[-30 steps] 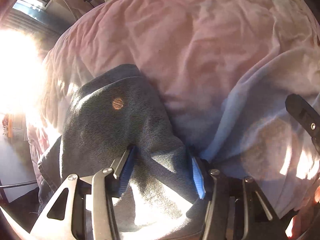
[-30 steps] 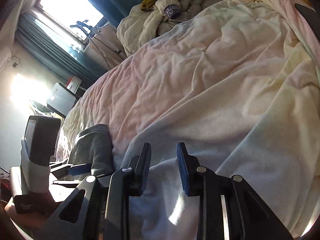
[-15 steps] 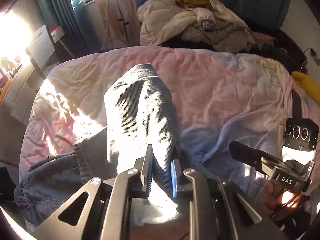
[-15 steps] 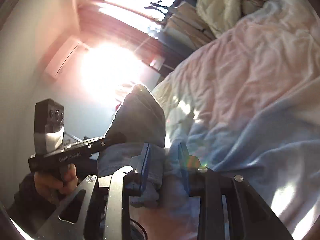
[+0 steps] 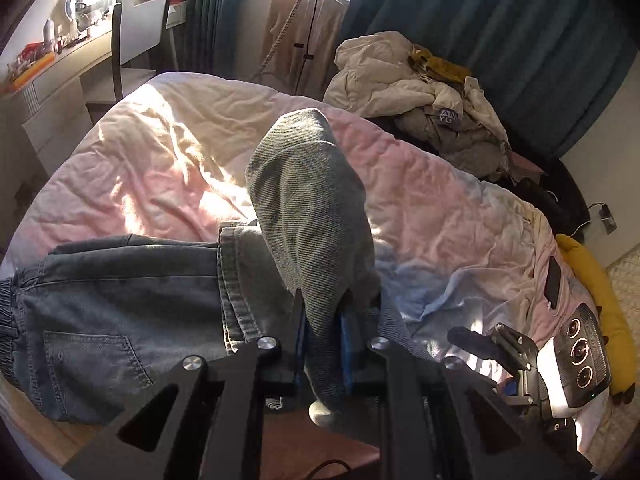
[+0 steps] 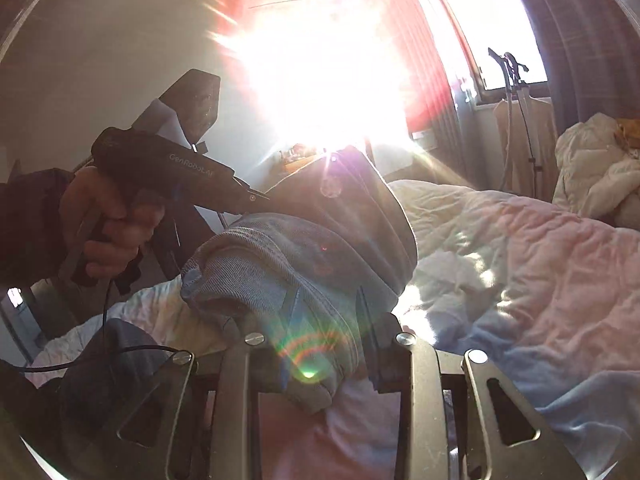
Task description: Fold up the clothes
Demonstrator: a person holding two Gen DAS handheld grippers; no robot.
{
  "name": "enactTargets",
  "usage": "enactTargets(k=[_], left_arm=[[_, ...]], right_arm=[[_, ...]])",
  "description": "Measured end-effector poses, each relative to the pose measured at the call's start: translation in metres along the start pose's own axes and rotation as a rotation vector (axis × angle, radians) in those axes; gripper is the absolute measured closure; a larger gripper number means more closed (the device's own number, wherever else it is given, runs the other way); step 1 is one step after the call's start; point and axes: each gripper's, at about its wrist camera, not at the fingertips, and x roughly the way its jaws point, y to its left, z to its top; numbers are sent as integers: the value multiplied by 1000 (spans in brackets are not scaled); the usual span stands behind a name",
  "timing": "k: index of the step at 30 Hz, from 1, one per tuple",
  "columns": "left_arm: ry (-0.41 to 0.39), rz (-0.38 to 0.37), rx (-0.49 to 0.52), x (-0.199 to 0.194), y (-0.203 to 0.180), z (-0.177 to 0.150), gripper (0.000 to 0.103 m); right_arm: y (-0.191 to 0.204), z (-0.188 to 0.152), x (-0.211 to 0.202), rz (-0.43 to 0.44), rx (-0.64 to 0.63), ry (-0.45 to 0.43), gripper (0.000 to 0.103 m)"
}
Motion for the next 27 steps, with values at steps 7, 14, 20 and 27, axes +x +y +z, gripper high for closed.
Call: enactTargets(k=[7, 14, 20, 27], left_arm=[[0, -25, -24, 8, 15, -2, 89], [21, -25, 9, 22, 3, 1, 89], [23, -12, 71, 28, -13, 4, 89], [53, 10, 114, 41, -28, 8, 89]], right_arm=[[29, 0, 15, 13, -99, -15, 75], [47, -1, 17, -5, -217, 11, 77], [21, 5, 13, 54, -84, -2, 85], [64, -13, 27, -114, -395, 86, 85]])
